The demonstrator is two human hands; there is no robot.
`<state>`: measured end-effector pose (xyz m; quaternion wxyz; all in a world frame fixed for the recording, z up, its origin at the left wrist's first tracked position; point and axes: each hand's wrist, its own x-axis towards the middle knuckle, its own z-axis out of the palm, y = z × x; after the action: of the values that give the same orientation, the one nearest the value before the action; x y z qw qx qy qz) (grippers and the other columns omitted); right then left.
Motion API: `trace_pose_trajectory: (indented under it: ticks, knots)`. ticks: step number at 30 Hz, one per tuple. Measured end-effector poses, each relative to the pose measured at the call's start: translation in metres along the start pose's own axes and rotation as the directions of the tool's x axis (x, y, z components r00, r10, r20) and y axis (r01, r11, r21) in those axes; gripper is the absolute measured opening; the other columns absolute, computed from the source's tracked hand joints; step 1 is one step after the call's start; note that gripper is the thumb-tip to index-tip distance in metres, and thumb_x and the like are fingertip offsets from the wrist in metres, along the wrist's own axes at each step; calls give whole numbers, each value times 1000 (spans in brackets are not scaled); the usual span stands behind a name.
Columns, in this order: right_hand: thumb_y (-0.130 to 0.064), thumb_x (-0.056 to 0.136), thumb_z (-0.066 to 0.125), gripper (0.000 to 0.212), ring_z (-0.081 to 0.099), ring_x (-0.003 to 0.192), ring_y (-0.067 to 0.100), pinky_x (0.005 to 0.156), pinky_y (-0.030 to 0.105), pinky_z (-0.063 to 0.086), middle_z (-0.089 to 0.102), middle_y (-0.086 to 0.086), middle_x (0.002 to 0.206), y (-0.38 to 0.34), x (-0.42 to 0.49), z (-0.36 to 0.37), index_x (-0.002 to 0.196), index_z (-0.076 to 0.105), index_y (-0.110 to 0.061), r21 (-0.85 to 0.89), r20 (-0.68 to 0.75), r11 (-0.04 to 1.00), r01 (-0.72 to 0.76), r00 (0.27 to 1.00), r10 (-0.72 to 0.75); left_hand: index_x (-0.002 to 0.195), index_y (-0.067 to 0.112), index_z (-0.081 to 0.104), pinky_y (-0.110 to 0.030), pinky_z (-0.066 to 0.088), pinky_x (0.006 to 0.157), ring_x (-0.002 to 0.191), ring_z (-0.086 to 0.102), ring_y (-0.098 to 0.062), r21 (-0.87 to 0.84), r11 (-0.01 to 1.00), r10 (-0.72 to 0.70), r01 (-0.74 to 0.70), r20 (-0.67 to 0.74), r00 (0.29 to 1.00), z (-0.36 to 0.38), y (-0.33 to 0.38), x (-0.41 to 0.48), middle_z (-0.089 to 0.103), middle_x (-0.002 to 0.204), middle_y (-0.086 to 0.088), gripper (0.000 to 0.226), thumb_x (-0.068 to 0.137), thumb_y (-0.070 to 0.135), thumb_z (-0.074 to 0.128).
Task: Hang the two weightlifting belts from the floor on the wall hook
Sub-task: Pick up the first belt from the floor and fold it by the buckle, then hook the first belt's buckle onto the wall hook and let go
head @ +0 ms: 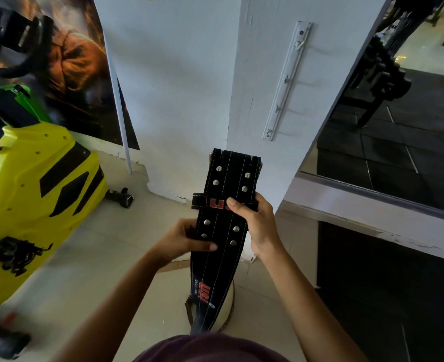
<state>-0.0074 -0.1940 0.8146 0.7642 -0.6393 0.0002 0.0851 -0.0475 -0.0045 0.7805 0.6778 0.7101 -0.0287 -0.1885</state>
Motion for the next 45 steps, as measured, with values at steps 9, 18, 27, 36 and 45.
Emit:
trace_pose_trajectory:
  ticks: [9, 18, 27, 36, 45]
  knots:
    - [-11, 84, 72, 28, 72, 99, 19, 88, 34, 57, 76, 5, 105, 5, 1, 1, 111, 69, -15, -136, 115, 991, 2, 993, 14, 110, -3, 62, -44, 57, 82, 92, 68, -33, -238, 965, 41, -109, -275, 960, -4, 46, 23, 69, 102, -20, 42, 79, 23, 71]
    - [-24, 95, 59, 24, 71, 91, 3, 72, 19, 56, 74, -4, 104, -22, 9, 11, 117, 64, -17, -85, 159, 996, 15, 987, -1, 109, 0, 62, -33, 58, 70, 81, 69, -26, -337, 923, 34, -187, -412, 911, 12, 89, 36, 70, 89, -13, 31, 95, 26, 54]
    - [-35, 94, 59, 23, 71, 99, 33, 88, 54, 57, 74, 12, 106, -69, 25, 14, 104, 68, -16, 144, -132, 987, -69, 987, 88, 102, 5, 63, -43, 57, 77, 83, 69, -31, -380, 902, -1, -203, -474, 880, 44, 123, 67, 69, 94, -18, 33, 94, 35, 52]
    - [-21, 96, 57, 18, 74, 72, 17, 64, 32, 58, 76, 3, 79, -197, 57, 5, 87, 72, -16, 36, -90, 978, 206, 975, -202, 88, 6, 62, -29, 50, 53, 61, 63, -21, -286, 845, 249, -451, -536, 806, 52, 244, 101, 63, 72, -9, 24, 91, 29, 55]
    - [-2, 92, 56, 17, 70, 76, 18, 58, 25, 54, 72, 7, 91, -457, 87, 13, 106, 62, -9, -76, -55, 755, 651, 754, -655, 78, 15, 65, -47, 56, 79, 77, 68, -28, 36, 567, 663, -823, -613, 430, 62, 500, 141, 69, 78, -8, 37, 85, 49, 53]
